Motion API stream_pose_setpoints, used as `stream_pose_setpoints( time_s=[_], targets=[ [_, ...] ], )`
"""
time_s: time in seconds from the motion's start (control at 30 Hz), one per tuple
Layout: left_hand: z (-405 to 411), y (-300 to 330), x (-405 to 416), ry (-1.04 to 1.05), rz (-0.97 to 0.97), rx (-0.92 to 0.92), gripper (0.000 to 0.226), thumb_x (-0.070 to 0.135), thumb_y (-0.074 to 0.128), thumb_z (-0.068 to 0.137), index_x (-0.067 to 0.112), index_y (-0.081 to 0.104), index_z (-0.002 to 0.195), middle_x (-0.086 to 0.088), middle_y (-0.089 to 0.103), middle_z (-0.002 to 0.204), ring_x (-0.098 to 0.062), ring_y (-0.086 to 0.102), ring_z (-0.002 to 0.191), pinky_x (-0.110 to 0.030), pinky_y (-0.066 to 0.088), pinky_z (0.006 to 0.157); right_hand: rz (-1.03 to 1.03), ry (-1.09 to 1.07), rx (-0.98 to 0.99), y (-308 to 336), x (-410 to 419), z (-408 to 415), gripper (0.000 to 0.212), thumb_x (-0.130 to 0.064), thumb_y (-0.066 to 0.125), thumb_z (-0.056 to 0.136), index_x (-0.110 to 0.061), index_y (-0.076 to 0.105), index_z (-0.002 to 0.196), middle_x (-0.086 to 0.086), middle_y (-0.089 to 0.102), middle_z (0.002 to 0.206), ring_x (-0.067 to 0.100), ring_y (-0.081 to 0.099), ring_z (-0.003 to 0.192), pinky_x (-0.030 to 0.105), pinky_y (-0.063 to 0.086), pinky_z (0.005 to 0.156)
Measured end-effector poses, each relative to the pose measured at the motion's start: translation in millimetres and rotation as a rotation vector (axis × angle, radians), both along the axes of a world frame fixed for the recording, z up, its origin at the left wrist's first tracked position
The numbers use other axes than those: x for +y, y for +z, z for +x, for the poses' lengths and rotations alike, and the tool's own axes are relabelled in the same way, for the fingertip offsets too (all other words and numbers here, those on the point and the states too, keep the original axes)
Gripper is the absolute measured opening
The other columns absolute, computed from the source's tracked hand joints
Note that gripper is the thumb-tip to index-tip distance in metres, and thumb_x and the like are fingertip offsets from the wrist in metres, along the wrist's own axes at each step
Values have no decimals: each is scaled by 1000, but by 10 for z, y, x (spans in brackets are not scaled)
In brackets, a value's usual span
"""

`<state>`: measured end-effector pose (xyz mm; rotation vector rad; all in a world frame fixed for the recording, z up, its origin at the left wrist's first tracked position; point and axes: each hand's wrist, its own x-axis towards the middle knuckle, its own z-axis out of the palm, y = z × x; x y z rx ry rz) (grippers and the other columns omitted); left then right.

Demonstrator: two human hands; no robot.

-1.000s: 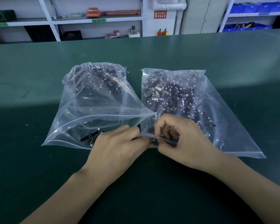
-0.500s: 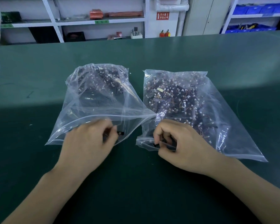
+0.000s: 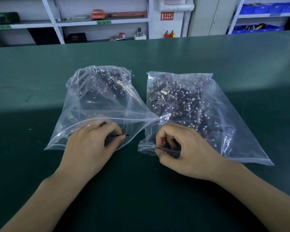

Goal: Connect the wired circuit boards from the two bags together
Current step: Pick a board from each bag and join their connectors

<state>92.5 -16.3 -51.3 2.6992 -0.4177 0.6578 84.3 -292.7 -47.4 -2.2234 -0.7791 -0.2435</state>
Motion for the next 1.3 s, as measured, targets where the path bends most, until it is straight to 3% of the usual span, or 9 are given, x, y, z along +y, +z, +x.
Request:
stream_pose_setpoints(
  time_s=[0.23, 0.43, 0.57, 0.67, 0.97, 1.3],
  targets=[
    [-137, -13, -255, -199, -156, -197, 11, 36, 77, 96, 28, 73, 91, 20, 63, 88, -7, 55, 82, -32, 50, 63, 82, -27, -38, -23, 30, 31, 21, -37, 76, 97, -23, 74, 113, -14, 65, 90, 17, 60, 73, 17, 45, 69],
    [-240, -16, -409, -339, -293, -81, 17, 38, 86, 90, 22, 81, 87, 17, 67, 80, -8, 60, 77, -26, 49, 69, 127, 59, -62, -13, 46, 41, 8, -19, 75, 101, -14, 80, 100, -13, 70, 92, 5, 65, 84, 11, 43, 76],
    [-252, 19, -419, -319, -329, -51, 19, 42, 79, 93, 23, 82, 92, 19, 69, 84, -7, 62, 79, -25, 50, 72, 164, 19, -60, -20, 41, 47, 16, -24, 70, 102, -13, 77, 93, -13, 66, 83, 8, 60, 72, 12, 40, 68],
    [-269, 15, -418, -319, -321, -35, 12, 32, 73, 100, 26, 79, 92, 19, 67, 84, -11, 61, 81, -32, 50, 69, 180, 9, -53, -13, 47, 41, 21, -29, 68, 102, -13, 74, 91, -14, 62, 77, 9, 57, 67, 11, 38, 66],
    [-260, 7, -407, -256, -323, -5, 20, 35, 67, 101, 24, 71, 84, 17, 61, 80, -12, 59, 81, -37, 48, 65, 178, 23, -8, -34, 49, 38, 8, -18, 74, 100, -15, 76, 94, -22, 61, 80, 8, 60, 70, 10, 40, 67],
    [-268, 32, -424, -285, -315, -14, 20, 29, 64, 100, 22, 70, 82, 17, 61, 80, -11, 57, 81, -34, 48, 67, 210, 7, 59, -16, 59, 23, 8, -18, 75, 99, -15, 77, 92, -14, 66, 79, 10, 61, 68, 12, 41, 66]
  ],
)
